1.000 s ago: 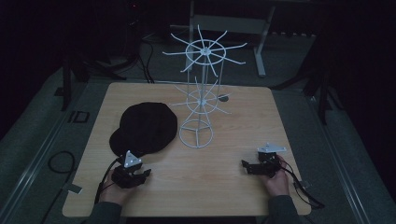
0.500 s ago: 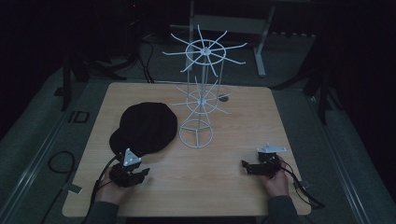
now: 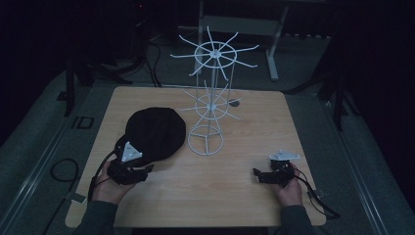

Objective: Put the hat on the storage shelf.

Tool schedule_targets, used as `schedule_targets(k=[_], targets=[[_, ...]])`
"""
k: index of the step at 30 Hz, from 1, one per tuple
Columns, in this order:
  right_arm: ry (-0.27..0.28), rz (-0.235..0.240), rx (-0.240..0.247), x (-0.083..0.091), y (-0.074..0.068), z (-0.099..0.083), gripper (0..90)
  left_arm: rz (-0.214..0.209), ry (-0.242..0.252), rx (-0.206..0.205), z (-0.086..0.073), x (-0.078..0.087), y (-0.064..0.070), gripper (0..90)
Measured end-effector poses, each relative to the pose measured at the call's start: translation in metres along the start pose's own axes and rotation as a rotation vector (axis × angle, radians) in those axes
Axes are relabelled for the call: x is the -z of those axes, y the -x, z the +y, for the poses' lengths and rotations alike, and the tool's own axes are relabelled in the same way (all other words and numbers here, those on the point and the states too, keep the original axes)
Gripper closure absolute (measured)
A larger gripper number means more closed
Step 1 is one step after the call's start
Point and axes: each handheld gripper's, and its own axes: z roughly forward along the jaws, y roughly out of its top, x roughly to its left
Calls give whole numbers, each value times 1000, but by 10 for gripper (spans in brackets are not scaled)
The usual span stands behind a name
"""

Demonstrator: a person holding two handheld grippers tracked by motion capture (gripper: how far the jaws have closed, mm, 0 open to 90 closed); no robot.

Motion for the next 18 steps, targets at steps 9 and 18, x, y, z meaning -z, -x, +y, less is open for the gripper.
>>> schedule_targets(k=[9,18], targets=[[-1,0,-2,0,0,0,119,42,-22,1,25,-7,-12,321],[-1,0,-1,0,0,0,119,56,-71,19,47,-26,-22,179]])
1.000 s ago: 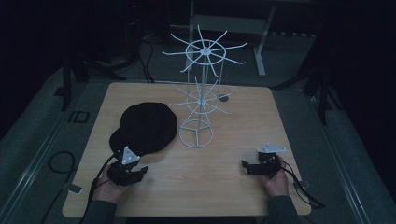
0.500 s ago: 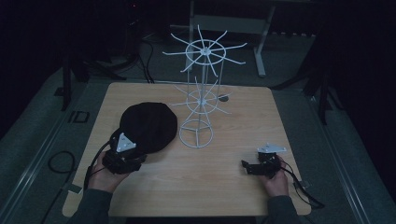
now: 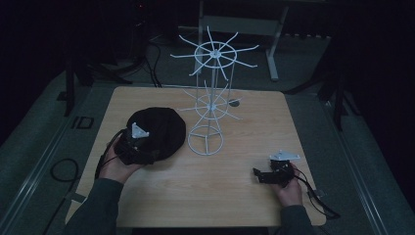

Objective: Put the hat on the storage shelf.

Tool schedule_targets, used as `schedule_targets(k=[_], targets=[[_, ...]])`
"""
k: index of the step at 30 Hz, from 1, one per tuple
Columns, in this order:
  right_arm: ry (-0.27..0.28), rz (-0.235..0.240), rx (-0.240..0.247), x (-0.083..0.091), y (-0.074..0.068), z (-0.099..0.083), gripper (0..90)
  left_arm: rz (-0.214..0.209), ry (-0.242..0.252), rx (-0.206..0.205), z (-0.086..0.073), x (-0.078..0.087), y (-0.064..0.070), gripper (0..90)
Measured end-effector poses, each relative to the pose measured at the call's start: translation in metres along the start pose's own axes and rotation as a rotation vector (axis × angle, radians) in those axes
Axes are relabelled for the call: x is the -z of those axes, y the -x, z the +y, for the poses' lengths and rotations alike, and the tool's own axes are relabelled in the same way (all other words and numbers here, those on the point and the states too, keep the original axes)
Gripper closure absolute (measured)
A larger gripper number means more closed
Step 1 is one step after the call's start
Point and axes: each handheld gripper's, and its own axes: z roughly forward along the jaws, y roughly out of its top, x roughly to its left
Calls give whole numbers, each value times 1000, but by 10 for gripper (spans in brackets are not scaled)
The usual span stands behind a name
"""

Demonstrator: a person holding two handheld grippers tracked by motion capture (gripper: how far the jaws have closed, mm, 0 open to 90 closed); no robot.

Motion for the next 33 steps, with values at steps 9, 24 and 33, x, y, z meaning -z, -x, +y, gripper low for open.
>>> schedule_targets(k=[9,24,33], targets=[[0,0,-2,0,0,0,119,12,-32,10,12,-19,-7,113],[0,0,0,0,0,0,119,21,-144,52,24,-63,-17,86],[0,0,1,0,0,0,119,27,-190,72,26,-77,-21,199]])
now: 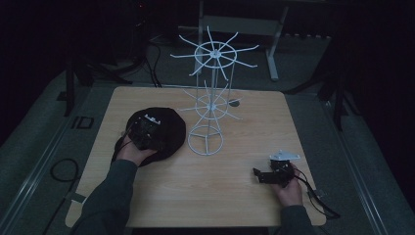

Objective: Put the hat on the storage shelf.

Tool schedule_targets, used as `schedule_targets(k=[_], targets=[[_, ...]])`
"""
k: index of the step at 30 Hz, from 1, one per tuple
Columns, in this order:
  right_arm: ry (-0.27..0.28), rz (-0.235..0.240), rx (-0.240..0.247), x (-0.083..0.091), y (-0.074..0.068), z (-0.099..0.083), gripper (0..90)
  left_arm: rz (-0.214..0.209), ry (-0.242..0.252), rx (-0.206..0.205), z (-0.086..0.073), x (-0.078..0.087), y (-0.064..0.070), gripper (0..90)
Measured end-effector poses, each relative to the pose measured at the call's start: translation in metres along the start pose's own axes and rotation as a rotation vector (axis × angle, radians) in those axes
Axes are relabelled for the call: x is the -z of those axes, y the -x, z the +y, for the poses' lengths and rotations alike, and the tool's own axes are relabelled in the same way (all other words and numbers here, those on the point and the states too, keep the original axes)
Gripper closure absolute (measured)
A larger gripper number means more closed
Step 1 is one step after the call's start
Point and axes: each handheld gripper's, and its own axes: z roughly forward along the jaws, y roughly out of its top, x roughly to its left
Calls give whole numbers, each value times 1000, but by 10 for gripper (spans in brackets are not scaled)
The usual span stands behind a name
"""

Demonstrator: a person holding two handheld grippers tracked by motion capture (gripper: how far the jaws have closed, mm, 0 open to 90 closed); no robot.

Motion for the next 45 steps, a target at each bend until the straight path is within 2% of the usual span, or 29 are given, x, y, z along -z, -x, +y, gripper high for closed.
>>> schedule_targets(k=[6,9,14,15,17,22,33,45], targets=[[0,0,0,0,0,0,119,21,-26,-4,0,-1,-2,357],[0,0,0,0,0,0,119,38,-46,-13,0,-1,-4,484],[0,0,0,0,0,0,119,54,-42,-36,1,2,-1,708],[0,0,0,0,0,0,119,55,-38,-43,1,4,-1,708],[0,0,0,0,0,0,119,49,-15,-37,2,8,-2,819],[0,0,0,0,0,0,119,39,5,-31,1,12,-5,843],[0,0,0,0,0,0,119,36,118,45,-3,37,-22,849],[0,0,0,0,0,0,119,45,192,100,-6,57,-33,850]])
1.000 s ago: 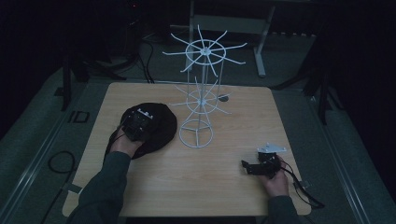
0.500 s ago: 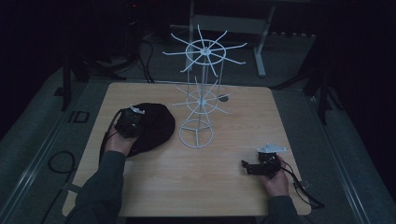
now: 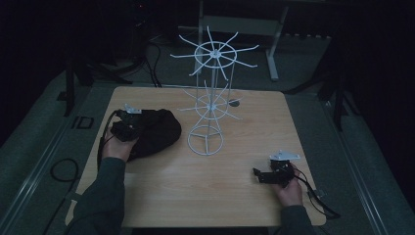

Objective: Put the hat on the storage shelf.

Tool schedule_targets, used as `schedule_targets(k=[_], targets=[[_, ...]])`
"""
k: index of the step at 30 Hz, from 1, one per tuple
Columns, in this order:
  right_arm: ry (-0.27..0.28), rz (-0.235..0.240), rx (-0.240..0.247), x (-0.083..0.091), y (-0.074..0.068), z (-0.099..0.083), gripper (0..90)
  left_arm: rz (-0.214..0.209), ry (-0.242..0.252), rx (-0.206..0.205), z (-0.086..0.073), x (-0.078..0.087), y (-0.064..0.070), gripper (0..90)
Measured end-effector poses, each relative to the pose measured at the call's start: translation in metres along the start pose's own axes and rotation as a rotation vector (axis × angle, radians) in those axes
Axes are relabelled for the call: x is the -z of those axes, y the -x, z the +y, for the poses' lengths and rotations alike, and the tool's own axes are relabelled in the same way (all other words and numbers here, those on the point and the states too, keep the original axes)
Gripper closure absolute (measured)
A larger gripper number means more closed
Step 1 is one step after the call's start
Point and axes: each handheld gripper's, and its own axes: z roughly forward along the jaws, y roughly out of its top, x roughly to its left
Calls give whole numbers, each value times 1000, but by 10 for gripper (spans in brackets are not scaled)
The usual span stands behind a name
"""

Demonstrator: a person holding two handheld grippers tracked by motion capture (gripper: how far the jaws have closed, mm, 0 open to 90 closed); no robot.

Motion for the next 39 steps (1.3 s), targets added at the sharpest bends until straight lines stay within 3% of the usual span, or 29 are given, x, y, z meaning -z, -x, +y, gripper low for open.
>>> schedule_targets(k=[8,14,39], targets=[[0,0,0,0,0,0,119,-13,35,31,1,11,-7,849],[0,0,0,0,0,0,119,-46,72,72,1,21,-14,849],[-1,0,-1,0,0,0,119,-100,200,175,4,50,-26,848]])
